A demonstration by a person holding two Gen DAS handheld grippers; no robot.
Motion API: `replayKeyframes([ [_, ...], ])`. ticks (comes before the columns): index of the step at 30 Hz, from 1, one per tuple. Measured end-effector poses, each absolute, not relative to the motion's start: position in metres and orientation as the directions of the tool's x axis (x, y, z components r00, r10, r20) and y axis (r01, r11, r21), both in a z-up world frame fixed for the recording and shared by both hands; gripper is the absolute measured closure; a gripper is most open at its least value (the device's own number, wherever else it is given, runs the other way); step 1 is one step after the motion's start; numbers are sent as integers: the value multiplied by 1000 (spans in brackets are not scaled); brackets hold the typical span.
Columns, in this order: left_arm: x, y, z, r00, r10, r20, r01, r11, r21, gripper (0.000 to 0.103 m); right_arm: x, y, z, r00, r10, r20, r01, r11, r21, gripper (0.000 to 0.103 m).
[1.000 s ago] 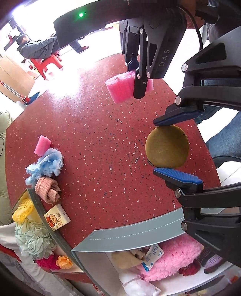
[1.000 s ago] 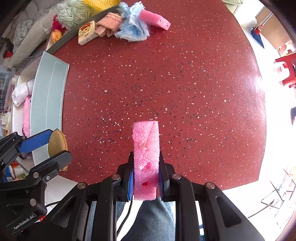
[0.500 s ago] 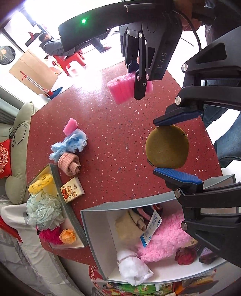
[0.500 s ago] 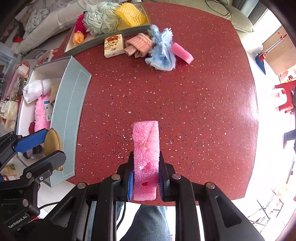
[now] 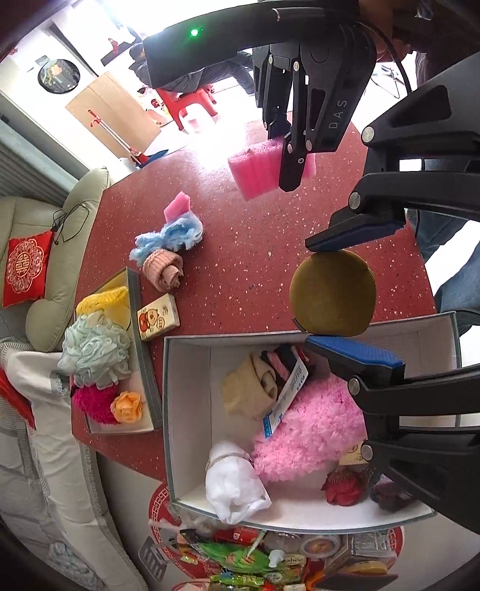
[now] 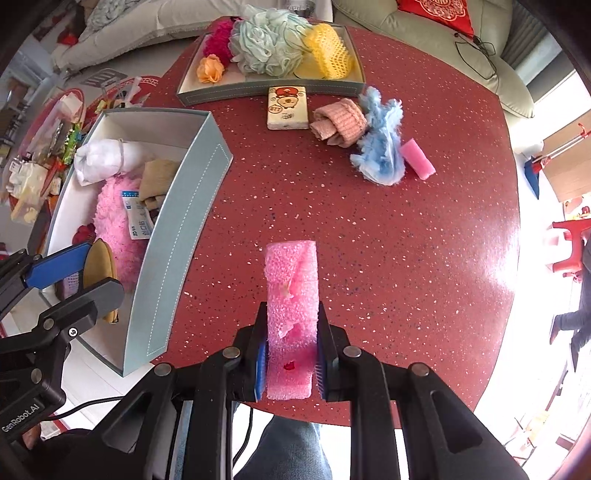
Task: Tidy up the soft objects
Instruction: 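Carry yellow sponge and pink sponge over the white box with both tools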
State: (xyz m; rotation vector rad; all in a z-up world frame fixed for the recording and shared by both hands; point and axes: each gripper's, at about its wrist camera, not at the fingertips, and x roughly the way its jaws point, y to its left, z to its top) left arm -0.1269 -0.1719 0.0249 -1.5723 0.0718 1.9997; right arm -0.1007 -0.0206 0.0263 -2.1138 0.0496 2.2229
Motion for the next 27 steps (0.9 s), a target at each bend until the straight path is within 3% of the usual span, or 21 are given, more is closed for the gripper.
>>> replayKeyframes([
  [27,-119,-301,2,-215,304,-928,-148,-949,-277,55,-146,-135,24,-51,-29,-998,208,-978,18,81],
])
